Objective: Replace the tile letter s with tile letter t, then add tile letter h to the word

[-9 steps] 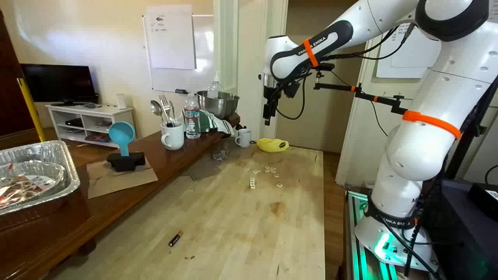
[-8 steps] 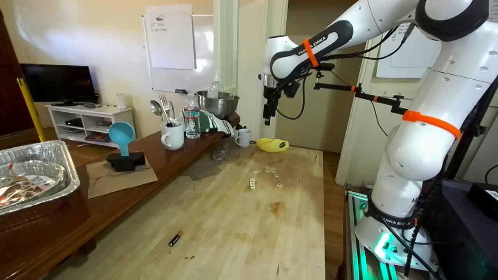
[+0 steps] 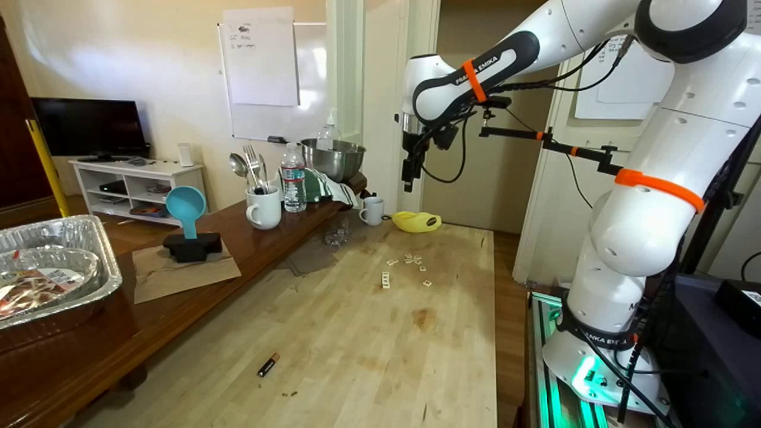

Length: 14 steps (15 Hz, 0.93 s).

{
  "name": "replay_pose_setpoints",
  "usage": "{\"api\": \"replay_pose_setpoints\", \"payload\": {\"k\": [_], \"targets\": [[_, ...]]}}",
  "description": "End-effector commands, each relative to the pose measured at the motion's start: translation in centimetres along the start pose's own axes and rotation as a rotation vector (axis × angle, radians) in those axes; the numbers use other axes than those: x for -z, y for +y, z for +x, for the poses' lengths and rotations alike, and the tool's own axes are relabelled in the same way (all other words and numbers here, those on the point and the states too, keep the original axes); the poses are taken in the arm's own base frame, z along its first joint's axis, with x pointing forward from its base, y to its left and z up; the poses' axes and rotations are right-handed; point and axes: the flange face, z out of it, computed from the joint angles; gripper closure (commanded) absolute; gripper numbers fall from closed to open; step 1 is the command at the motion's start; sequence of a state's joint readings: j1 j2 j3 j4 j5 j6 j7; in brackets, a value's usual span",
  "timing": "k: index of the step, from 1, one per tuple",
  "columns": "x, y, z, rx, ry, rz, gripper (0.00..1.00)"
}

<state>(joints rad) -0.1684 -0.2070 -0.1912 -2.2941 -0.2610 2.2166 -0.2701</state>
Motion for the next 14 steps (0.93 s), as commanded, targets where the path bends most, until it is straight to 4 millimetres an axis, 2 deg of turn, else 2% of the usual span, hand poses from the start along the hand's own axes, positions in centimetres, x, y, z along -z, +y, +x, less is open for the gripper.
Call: {"api": "replay_pose_setpoints", "payload": {"k": [1,4,7,10,14], "targets": [[-1.9,-3.0,1.0,0.077,0.002,-0.019,0.0],[-4.6,-6.6,2.0,0.16,0.036,0.007,0.0],[-7.6,-8.8,2.6,0.2,0.065,0.057,0.0],[-10.6,-9.3,2.6,0.206,0.066,0.108,0.0],[-13.2,-9.8,2.6,0.23,0.054,0.173,0.0]]}}
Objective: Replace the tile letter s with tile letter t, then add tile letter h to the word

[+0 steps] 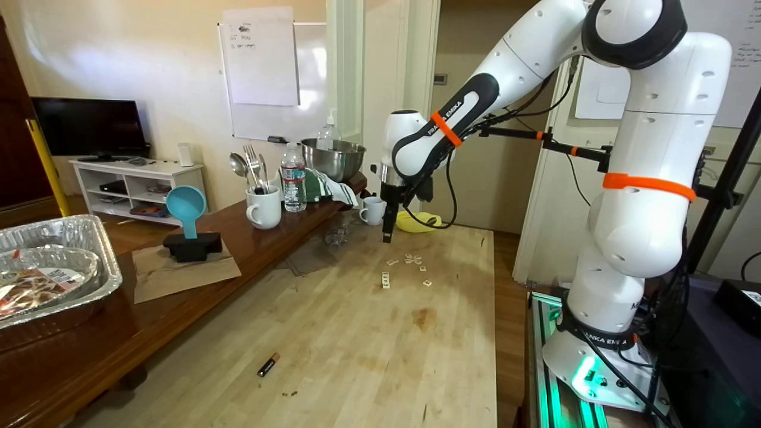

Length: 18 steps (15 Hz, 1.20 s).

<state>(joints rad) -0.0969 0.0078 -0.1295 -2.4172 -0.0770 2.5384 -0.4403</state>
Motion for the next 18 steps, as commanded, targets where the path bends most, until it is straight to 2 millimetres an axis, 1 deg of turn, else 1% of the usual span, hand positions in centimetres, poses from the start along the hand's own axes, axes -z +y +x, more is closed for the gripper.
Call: {"api": "replay_pose_setpoints", "payload": {"k": [1,2,3,4,5,7,9,13,14,18], "targets": [[-2.5,0.1,-0.3,0.023,-0.004,0.06,0.0],[-3.0,0.2,-0.4,0.023,-0.013,0.066,0.0],[-3.5,0.2,-0.5,0.026,-0.016,0.077,0.25],[-3.9,0.3,-0.6,0.027,-0.021,0.083,0.27],[-4.3,0.4,-0.7,0.033,-0.024,0.088,0.33],[-5.1,0.5,-0.9,0.042,-0.036,0.085,0.51],[-5.8,0.5,-1.0,0.051,-0.034,0.085,0.65],[-7.2,0.1,-0.7,0.068,-0.019,0.085,0.95],[-7.6,0.0,-0.5,0.07,-0.019,0.086,1.0],[-8.7,-0.9,-0.2,0.079,-0.028,0.094,1.0]]}}
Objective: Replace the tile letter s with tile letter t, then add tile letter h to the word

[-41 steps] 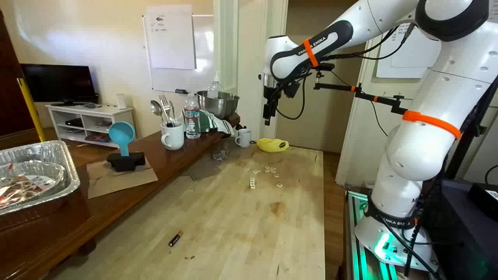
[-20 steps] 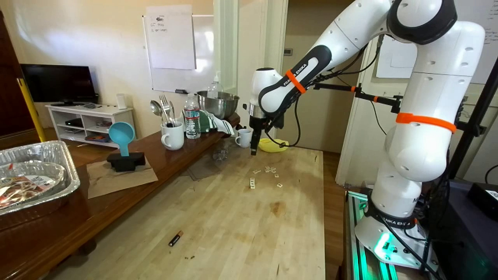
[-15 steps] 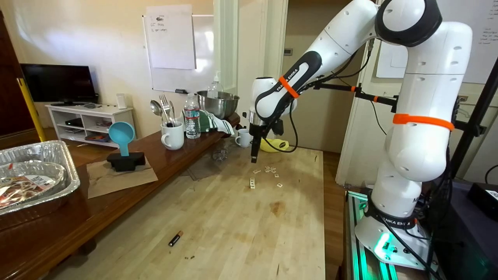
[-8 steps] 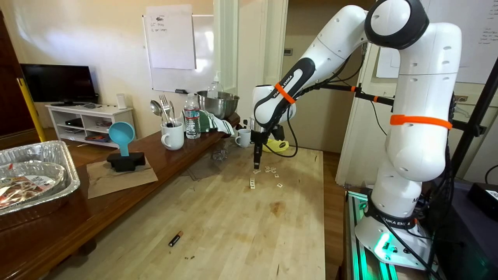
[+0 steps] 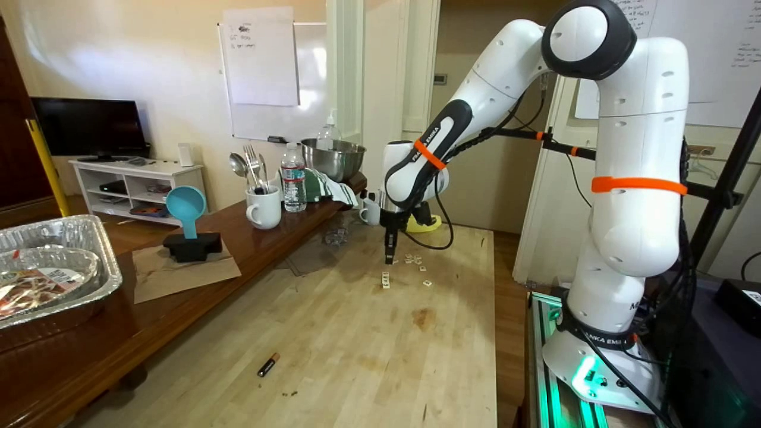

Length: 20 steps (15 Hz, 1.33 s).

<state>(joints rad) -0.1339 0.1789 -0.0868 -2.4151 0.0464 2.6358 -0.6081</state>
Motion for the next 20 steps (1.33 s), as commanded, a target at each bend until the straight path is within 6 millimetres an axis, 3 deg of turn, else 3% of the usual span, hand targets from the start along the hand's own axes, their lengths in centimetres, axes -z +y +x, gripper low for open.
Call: {"api": "replay_pose_setpoints", "payload": {"k": [1,20], "targets": [[-1.5,-0.3,0.4,0.008,0.003,0.012,1.0],[-2.7,-1.2,1.5,0.031,0.023,0.001,1.0]]}}
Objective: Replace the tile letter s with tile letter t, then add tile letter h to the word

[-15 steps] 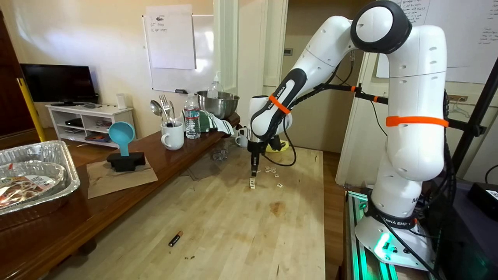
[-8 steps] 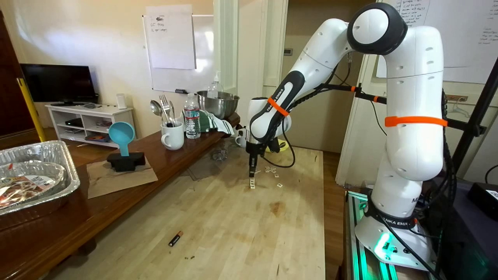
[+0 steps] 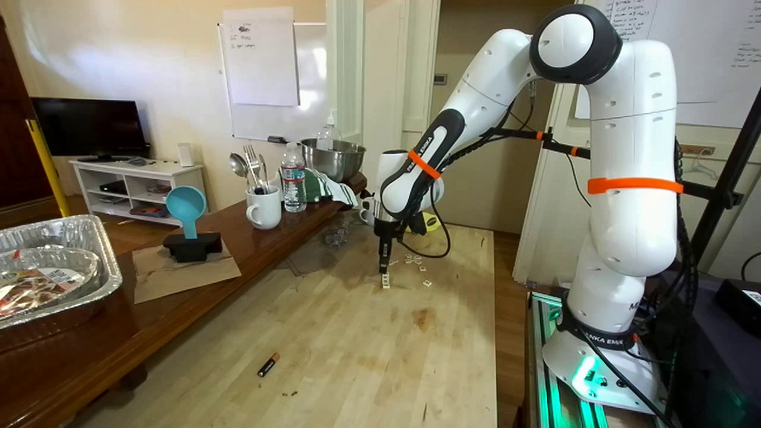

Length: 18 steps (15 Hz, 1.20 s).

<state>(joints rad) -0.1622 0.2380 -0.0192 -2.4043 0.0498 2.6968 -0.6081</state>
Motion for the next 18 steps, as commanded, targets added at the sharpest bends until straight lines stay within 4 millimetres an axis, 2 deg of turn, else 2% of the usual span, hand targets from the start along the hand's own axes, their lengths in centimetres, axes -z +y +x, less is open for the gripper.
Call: {"api": "replay_pose_setpoints", "payload": {"k": [1,5,10,14,18], "targets": [[-0.6,0.3,0.1,-0.004,0.006,-0.002,1.0],[-0.6,0.9,-0.4,-0.01,0.014,-0.017,1.0],[-0.2,2.9,-1.4,-0.059,0.043,-0.029,1.0],[0.6,2.5,-1.7,-0.043,0.046,-0.005,1.0],[0.3,1.4,-1.2,0.007,0.038,0.008,1.0]]}}
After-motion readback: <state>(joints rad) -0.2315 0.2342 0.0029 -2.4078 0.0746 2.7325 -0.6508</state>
